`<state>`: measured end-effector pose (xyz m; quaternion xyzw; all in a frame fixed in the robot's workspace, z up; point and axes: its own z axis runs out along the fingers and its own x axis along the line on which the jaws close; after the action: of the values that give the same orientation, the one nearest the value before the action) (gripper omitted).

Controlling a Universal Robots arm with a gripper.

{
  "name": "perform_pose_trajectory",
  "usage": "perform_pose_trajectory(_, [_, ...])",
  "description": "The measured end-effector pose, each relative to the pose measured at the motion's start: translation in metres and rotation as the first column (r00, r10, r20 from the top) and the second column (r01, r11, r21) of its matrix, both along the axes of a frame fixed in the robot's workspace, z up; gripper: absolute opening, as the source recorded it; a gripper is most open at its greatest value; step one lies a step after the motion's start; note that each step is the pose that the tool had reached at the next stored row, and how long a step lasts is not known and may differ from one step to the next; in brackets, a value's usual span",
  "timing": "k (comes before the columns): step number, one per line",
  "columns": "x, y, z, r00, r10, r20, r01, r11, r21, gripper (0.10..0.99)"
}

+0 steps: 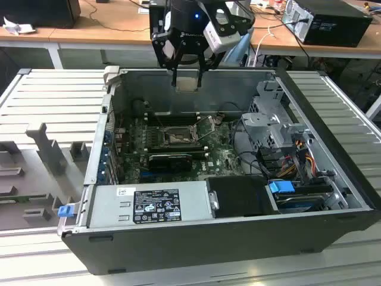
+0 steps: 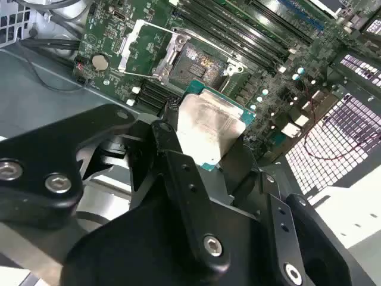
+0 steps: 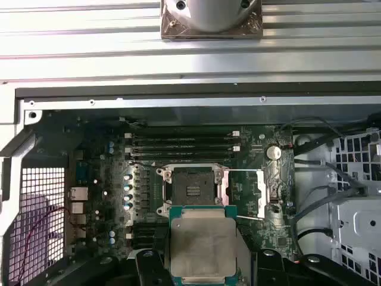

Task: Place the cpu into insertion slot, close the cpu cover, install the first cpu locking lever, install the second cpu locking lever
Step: 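Place the cpu into insertion slot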

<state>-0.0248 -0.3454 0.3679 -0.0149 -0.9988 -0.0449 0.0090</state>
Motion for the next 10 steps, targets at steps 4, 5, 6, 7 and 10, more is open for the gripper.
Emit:
perform_pose_trajectory(4, [-0.0001, 0.0002, -0.0006, 0.9920, -0.126, 0.0000, 0.126, 0.9920, 0.000, 0.533])
perform_pose_trajectory(5, [-0.0001, 0.0002, -0.0007, 0.9904, -0.138, 0.0000, 0.138, 0.9904, 0.000, 0.533])
perform_pose_trajectory(6, [-0.0001, 0.0002, -0.0008, 0.9893, -0.146, 0.0000, 0.146, 0.9893, 0.000, 0.533])
perform_pose_trajectory(7, [-0.0001, 0.0003, -0.0009, 0.9872, -0.159, 0.0000, 0.159, 0.9872, 0.000, 0.533])
perform_pose_trajectory(10, [-0.0001, 0.0003, -0.0015, 0.9783, -0.207, 0.0000, 0.207, 0.9783, 0.000, 0.533])
